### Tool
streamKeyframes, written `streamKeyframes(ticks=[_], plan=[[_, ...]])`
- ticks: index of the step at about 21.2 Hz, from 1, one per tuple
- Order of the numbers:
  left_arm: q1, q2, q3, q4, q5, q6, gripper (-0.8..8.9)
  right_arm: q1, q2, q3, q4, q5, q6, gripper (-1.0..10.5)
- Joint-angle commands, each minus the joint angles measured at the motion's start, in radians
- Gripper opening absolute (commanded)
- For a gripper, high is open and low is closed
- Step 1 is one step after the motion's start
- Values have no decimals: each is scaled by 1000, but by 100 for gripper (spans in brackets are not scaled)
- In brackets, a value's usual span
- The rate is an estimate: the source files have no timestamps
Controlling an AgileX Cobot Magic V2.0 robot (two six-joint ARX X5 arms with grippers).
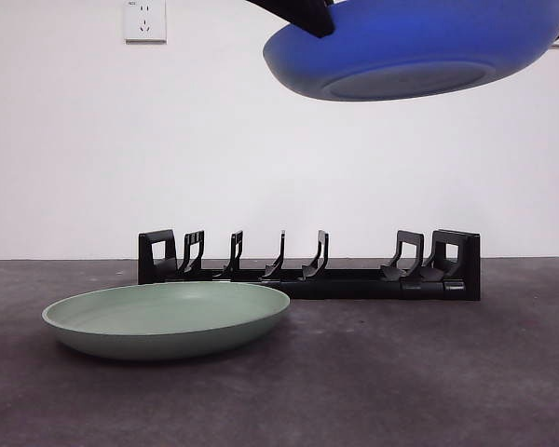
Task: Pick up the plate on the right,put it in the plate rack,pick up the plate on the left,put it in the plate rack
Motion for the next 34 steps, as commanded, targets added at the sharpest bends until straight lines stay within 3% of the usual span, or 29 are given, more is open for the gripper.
streamKeyframes(ticks=[1, 7, 12, 16, 19, 22, 24, 27, 31, 34], plan=[[3, 0, 3, -8, -11, -53, -8, -3, 1, 5, 0, -17, -5, 2], [3, 0, 3, -13, -11, -82, -8, -3, 1, 5, 15, -37, -4, 17], [3, 0, 3, -21, -11, -111, -8, -3, 1, 5, 43, -90, -4, 230], [3, 0, 3, -37, -11, -123, -8, -3, 0, 5, 66, -116, -4, 232], [4, 0, 3, -47, 23, -188, -8, -5, -11, 10, 137, -194, 3, 324], [12, 0, 3, -52, 86, -270, -8, -5, -67, 16, 300, -220, 51, 325], [27, 0, 3, -50, 140, -336, -8, -5, -126, 16, 427, -170, 87, 324], [80, 0, 3, -8, 256, -449, -8, -5, -227, 16, 568, -19, 134, 324], [211, 0, 3, 145, 435, -636, -8, -5, -338, 16, 562, 167, 127, 318], [301, 0, 3, 255, 557, -771, -8, -5, -373, 16, 493, 185, 111, 315]])
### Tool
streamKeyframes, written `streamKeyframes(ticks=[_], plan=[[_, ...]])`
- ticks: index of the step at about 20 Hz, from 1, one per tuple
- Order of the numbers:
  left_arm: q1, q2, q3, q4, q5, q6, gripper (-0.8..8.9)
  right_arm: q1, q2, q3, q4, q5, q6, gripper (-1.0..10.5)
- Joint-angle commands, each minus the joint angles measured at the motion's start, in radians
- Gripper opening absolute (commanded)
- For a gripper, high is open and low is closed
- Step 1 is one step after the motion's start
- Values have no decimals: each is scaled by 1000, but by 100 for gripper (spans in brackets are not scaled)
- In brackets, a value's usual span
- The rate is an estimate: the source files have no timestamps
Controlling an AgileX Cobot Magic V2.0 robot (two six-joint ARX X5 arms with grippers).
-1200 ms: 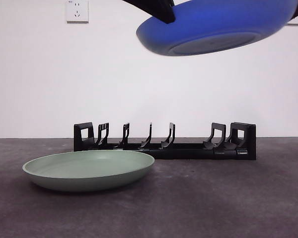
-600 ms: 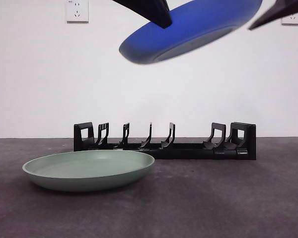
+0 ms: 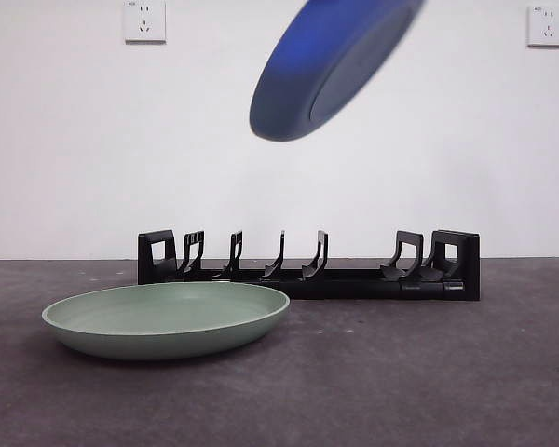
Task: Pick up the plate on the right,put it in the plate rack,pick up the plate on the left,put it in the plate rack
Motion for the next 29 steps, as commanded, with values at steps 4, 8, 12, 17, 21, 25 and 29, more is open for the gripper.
streamKeyframes(ticks=[4, 8, 12, 17, 21, 25, 29], plan=[[156, 0, 4, 206, 171, -287, -8, 0, -17, -2, -144, 3, -45, 315], [257, 0, 4, 316, 237, -407, -8, 1, -17, -14, -227, -29, -72, 315], [353, 2, 4, 392, 289, -492, -8, 1, -17, -45, -275, -80, -80, 315], [454, 28, 4, 476, 362, -589, -8, 2, -17, -141, -276, -166, -91, 315], [538, 128, 4, 620, 440, -727, -8, 62, -17, -306, -211, -234, -82, 314], [590, 230, 4, 651, 452, -749, -8, 112, -17, -448, -148, -229, -62, 314], [605, 307, 4, 676, 477, -746, -8, 151, -16, -553, -34, -229, -6, 314]])
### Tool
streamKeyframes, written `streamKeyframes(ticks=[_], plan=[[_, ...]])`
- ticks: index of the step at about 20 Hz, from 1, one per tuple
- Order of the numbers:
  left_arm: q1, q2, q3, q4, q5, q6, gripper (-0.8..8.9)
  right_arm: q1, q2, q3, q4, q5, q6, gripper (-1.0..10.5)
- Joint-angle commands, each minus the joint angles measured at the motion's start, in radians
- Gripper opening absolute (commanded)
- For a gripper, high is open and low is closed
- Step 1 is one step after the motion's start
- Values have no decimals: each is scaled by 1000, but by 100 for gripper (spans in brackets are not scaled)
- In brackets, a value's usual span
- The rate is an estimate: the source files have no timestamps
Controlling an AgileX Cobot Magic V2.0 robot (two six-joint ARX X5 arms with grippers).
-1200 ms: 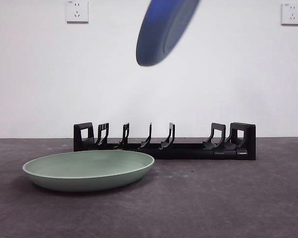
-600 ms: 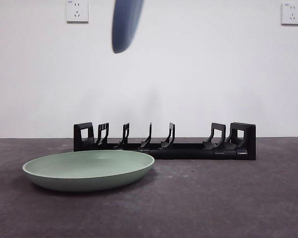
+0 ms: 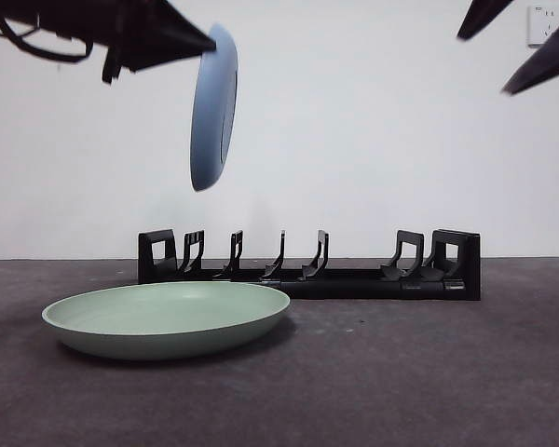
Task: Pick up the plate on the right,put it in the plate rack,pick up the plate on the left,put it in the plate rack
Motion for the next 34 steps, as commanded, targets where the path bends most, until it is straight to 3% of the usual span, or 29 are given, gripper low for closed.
streamKeyframes(ticks=[1, 7, 24, 29, 34], plan=[[0, 33, 3, 37, 13, 3, -8, 16, 1, -42, 53, 1, 44, 314], [0, 109, 3, 37, 13, 35, -8, 51, 1, -71, 103, 43, 72, 314], [-7, 203, 3, -27, -26, 151, -8, 63, 3, -71, 159, 62, 79, 313], [-29, 217, 3, -87, -74, 222, -8, 62, 3, -71, 163, 62, 78, 313], [-54, 218, 3, -94, -144, 227, -8, 62, 3, -71, 163, 69, 78, 313]])
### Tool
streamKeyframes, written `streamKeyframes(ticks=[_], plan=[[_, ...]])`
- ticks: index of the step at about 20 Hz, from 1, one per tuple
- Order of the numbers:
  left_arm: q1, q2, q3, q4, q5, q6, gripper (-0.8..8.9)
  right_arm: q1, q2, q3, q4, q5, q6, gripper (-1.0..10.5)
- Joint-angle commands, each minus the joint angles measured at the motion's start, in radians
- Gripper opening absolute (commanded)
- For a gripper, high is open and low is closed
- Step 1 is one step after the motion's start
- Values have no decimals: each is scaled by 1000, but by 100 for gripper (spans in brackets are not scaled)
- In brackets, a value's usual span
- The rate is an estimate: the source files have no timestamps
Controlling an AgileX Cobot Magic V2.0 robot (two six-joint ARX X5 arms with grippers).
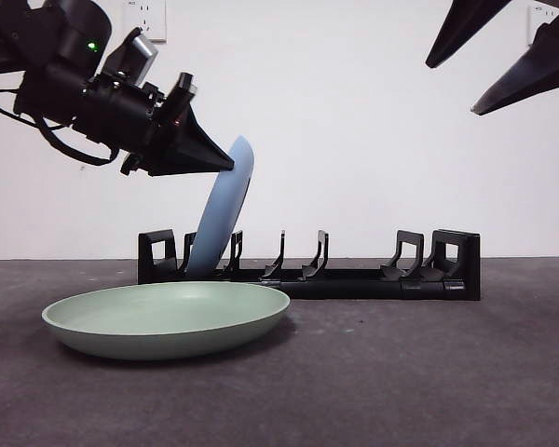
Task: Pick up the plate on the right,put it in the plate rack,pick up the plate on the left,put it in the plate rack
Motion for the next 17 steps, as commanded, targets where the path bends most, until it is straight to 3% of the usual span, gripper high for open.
streamKeyframes(ticks=[1, 7, 9, 11, 17], plan=[[-14, 11, 3, -4, -34, 24, -1, 1, 2, -10, 5, 5, 7, 313], [-30, 11, 3, -5, -36, 23, 20, 1, 2, -10, 4, 5, 6, 313], [-31, 11, 3, -6, -35, 23, 143, 1, 2, -10, 2, 5, 6, 313], [-31, 11, 3, -7, -34, 17, 194, 1, 2, -10, 2, 5, 5, 313], [-31, -6, 9, -16, 26, -26, 194, 1, 2, -10, -2, 5, 3, 313]])
